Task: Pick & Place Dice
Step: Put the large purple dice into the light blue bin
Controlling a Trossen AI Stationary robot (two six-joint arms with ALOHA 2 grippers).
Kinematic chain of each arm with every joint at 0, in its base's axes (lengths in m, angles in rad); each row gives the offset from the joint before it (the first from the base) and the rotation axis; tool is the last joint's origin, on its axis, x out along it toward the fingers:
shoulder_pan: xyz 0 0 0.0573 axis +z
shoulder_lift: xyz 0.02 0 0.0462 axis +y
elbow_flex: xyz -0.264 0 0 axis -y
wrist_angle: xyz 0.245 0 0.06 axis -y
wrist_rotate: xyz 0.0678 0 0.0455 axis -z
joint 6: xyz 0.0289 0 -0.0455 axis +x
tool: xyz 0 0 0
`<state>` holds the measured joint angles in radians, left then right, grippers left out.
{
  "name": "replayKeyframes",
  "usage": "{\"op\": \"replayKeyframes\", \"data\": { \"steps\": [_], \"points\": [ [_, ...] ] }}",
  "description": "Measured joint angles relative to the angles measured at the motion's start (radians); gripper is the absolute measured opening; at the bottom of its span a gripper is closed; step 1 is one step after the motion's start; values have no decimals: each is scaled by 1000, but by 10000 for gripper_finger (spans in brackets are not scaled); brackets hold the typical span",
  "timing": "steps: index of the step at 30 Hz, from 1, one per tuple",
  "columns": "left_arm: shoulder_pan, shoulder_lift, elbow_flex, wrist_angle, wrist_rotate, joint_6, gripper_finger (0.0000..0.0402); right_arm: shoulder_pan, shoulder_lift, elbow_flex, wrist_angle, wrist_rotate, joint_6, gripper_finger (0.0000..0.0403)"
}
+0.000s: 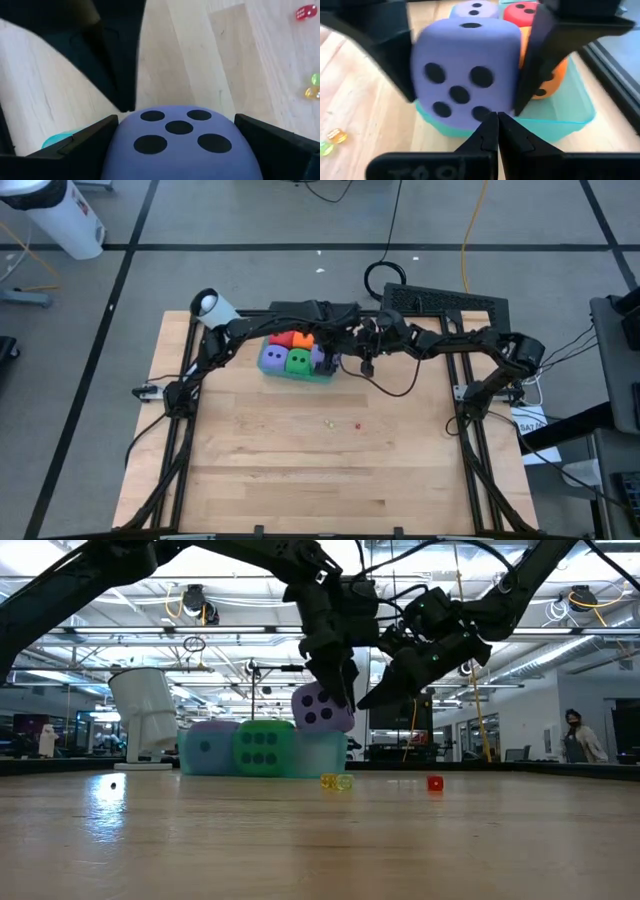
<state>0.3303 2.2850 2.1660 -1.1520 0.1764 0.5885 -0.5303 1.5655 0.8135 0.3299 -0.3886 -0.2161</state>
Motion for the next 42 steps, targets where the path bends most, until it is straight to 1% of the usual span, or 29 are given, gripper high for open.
{"op": "replayKeyframes", "data": {
  "steps": [6, 14, 21, 25, 27, 29, 31, 32, 36, 39, 42],
  "points": [
    [0, -5, -51, 0, 6, -7, 399, 32, 0, 0, -35, -1, -3, 0],
    [-11, -22, -55, -6, -30, -8, 399, 61, 0, -1, -31, 24, -9, 0],
    [-14, -48, -56, -4, -43, -2, 400, 111, -1, -2, 29, 34, -25, 0],
    [-14, -48, -56, -2, -38, 2, 400, 115, -1, -2, 36, 42, -35, 0],
    [-14, -48, -56, -1, -35, 8, 400, 111, -1, -2, 36, 30, -48, 0],
    [-13, -48, -56, 0, -17, 31, 400, 111, -1, -2, 31, 23, -66, 0],
    [-13, -48, -56, -6, 27, 57, 400, 110, -2, -1, 13, 16, -109, 0],
    [-13, -48, -56, -7, 53, 62, 400, 107, -3, -1, -4, 12, -140, 0],
    [-14, -50, -55, 5, 91, 57, 399, 105, -2, 0, -84, 17, -224, 0],
    [-12, -50, -54, 9, 126, 70, 398, 101, -1, -28, -61, 14, -253, 0],
    [-6, -51, -54, 10, 137, 76, 398, 99, -1, -65, -14, 28, -244, 0]
  ]
}}
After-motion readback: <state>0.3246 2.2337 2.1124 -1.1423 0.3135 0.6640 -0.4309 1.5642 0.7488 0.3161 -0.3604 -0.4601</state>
